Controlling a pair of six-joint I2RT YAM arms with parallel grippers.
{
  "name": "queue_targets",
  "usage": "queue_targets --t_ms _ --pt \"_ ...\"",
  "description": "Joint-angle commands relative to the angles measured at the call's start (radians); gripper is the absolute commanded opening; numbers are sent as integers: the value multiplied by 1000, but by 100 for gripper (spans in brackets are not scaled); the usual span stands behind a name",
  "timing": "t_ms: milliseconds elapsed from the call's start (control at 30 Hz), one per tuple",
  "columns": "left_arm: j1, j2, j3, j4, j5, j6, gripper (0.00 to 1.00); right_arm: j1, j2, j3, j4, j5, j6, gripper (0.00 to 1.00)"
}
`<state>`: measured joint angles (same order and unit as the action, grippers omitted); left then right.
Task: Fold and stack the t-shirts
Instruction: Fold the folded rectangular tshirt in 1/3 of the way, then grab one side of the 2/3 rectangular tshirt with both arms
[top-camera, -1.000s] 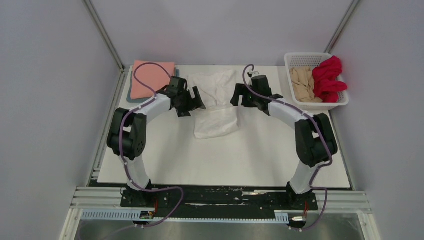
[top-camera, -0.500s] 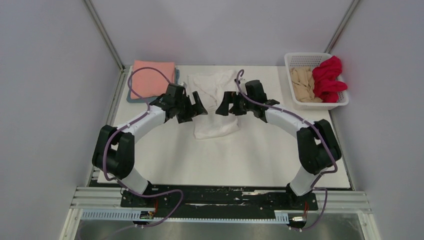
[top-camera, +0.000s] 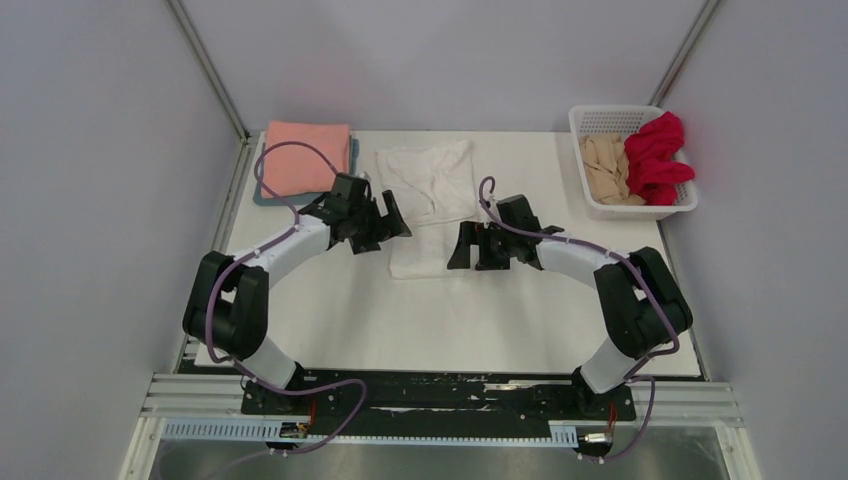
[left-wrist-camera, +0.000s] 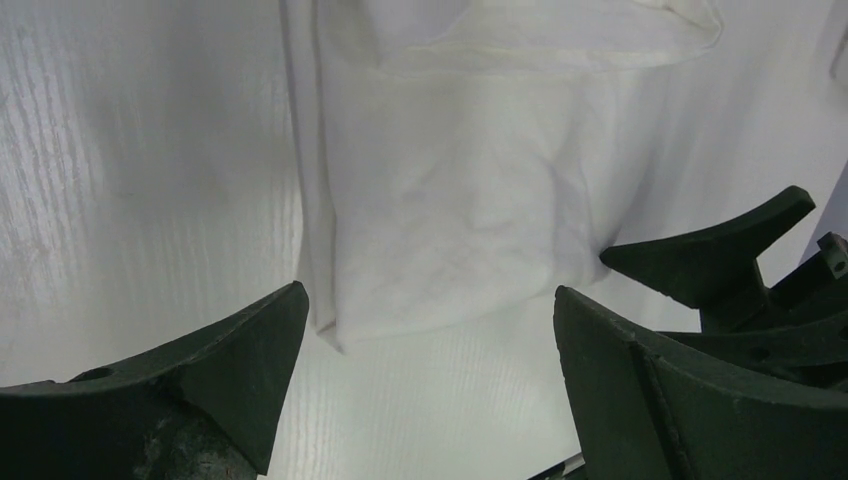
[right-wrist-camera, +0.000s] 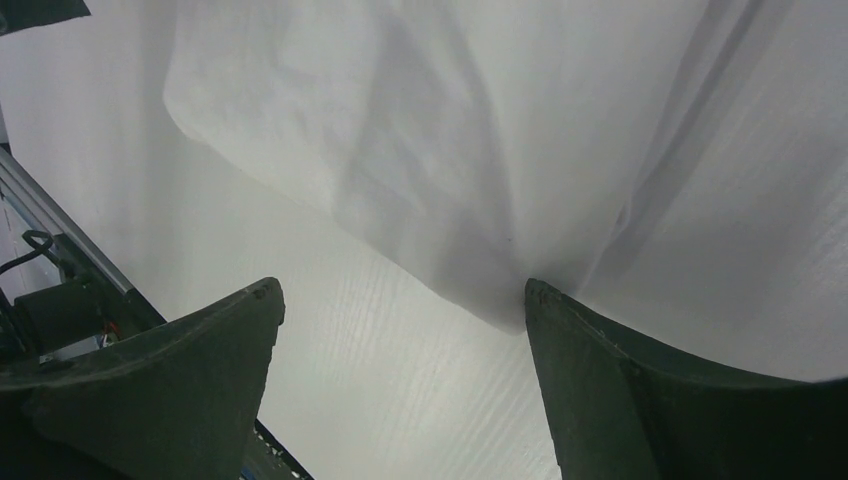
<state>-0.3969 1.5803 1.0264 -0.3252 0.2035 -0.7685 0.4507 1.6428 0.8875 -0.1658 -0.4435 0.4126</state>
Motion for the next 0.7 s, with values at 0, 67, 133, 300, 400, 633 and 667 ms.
queue_targets --t_ms 0,67,133,300,400,633,667 --pt "1 24 94 32 45 11 100 2 -11 18 13 16 -16 92" --pt "1 64 124 47 88 16 100 3 0 36 7 21 -20 93" --pt "1 102 154 59 120 21 100 2 -5 70 -16 48 -28 93" --pt "0 210 257 41 129 43 100 3 -30 145 -17 155 -46 99" --pt "0 284 310 20 140 52 100 2 22 195 9 160 -52 100" --pt "7 412 452 -52 91 90 100 1 231 367 53 103 -93 100" --pt "13 423 465 -57 78 92 100 -1 248 387 59 111 -101 100"
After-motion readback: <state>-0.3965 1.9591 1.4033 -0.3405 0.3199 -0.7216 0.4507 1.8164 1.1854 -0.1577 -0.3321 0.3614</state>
